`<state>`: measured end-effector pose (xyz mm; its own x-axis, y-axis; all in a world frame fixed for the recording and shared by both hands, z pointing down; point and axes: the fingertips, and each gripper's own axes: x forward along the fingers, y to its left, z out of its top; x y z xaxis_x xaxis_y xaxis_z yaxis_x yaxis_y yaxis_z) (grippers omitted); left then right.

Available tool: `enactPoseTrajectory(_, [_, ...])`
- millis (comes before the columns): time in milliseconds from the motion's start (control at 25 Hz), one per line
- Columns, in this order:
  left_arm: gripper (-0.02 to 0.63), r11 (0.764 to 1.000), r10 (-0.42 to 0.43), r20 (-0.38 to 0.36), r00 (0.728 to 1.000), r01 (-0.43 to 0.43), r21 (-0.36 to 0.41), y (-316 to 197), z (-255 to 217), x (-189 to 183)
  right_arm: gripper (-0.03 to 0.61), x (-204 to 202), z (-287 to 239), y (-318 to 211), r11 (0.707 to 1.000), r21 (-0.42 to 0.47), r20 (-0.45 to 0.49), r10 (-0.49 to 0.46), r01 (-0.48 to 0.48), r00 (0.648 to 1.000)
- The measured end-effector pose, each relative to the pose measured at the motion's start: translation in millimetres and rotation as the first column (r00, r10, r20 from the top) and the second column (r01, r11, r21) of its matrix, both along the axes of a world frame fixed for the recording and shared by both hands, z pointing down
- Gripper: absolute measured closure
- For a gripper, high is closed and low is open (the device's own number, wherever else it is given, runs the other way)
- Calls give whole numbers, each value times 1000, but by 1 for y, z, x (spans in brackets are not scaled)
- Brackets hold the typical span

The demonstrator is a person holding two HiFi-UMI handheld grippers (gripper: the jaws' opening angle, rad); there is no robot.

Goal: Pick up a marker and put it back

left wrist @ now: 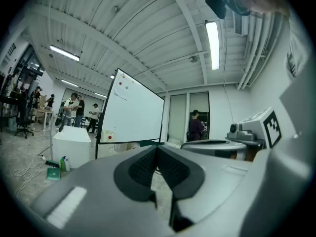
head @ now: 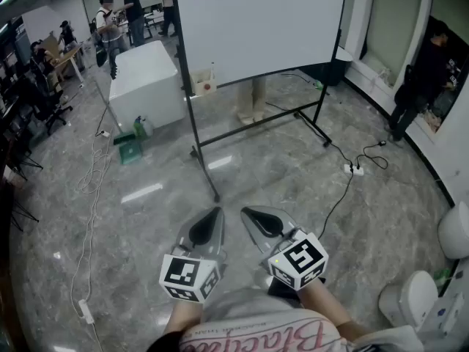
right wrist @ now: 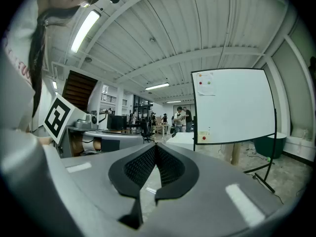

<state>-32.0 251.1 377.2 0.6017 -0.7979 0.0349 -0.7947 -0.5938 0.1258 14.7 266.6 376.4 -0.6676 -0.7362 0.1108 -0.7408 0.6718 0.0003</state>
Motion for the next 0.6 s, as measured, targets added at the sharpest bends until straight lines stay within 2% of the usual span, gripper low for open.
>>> enactPoseTrajectory(600, [614, 1000, -15, 0, 1000, 15, -2, -3, 2, 6, 578, 6, 0, -2, 1000, 0, 11, -8, 8, 1000])
